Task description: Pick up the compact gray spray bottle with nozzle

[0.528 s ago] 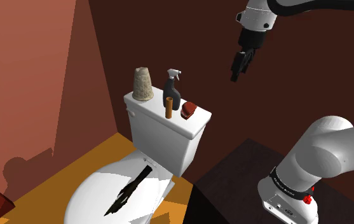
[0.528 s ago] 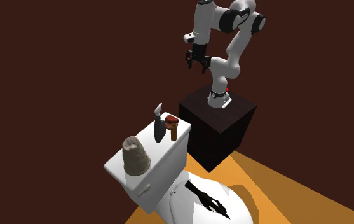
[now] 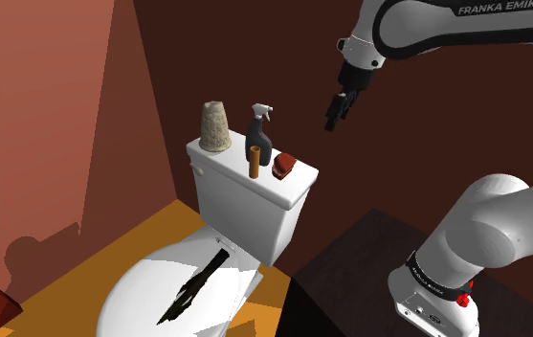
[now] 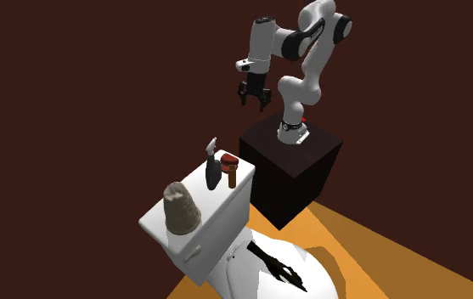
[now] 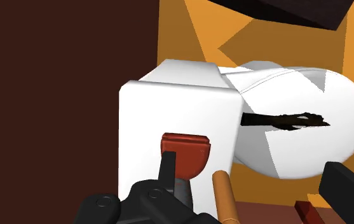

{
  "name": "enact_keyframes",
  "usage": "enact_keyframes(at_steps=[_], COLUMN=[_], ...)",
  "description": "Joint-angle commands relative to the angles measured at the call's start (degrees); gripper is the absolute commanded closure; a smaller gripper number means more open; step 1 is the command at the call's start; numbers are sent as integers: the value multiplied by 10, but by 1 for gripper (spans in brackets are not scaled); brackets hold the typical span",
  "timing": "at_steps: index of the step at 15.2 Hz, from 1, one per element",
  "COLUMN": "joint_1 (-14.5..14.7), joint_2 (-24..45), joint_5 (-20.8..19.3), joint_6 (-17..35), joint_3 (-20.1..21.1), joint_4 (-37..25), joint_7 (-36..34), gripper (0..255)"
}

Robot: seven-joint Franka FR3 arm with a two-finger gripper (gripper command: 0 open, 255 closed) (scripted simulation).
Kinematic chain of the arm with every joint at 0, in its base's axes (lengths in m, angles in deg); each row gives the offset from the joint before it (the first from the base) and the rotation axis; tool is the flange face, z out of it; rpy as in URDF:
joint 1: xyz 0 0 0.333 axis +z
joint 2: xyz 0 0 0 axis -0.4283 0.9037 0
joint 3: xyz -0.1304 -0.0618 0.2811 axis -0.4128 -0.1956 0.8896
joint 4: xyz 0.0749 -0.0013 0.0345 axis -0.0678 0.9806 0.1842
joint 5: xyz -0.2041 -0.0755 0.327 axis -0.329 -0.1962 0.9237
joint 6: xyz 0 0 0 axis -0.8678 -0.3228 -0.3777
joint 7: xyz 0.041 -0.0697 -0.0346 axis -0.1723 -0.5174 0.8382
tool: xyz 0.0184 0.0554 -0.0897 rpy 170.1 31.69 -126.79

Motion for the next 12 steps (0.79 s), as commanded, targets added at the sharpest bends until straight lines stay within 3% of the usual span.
enact_keyframes(at_steps=[1, 7, 12], joint_1=[4, 24, 54], joint_2=[29, 131, 233], joint_5=[6, 37, 91], joint_6=[65, 232, 354], joint_3=[-7, -31, -56], joint_4=[13, 20, -6], joint_7=[16, 74, 144], gripper=[0, 0, 0])
